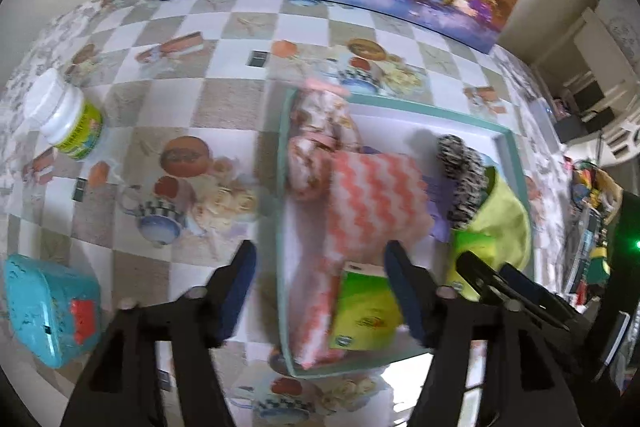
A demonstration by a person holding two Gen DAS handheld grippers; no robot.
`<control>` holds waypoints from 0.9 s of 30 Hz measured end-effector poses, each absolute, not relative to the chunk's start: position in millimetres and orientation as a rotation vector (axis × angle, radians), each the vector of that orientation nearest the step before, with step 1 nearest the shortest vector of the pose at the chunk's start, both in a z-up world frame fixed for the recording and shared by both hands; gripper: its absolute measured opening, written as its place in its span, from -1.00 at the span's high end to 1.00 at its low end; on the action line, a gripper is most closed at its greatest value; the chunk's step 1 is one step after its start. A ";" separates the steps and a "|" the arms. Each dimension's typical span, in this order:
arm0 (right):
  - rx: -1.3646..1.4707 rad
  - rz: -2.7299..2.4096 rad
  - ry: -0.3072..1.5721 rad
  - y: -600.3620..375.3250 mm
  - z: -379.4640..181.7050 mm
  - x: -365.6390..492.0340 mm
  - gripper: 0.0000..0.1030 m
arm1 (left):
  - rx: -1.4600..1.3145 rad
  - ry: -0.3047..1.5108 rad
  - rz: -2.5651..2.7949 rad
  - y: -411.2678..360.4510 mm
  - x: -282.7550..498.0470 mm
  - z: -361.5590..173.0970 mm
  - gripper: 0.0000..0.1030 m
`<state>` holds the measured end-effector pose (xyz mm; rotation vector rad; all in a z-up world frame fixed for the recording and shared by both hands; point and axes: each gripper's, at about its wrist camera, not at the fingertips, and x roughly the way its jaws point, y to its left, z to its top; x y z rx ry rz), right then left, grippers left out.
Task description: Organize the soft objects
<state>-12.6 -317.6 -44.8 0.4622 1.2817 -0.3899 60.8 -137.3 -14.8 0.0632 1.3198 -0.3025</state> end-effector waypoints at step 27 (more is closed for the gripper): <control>0.357 -0.377 1.258 -294.9 -35.5 -12.0 -1.00 | 0.115 1.249 -0.123 -98.7 69.6 -18.5 -0.70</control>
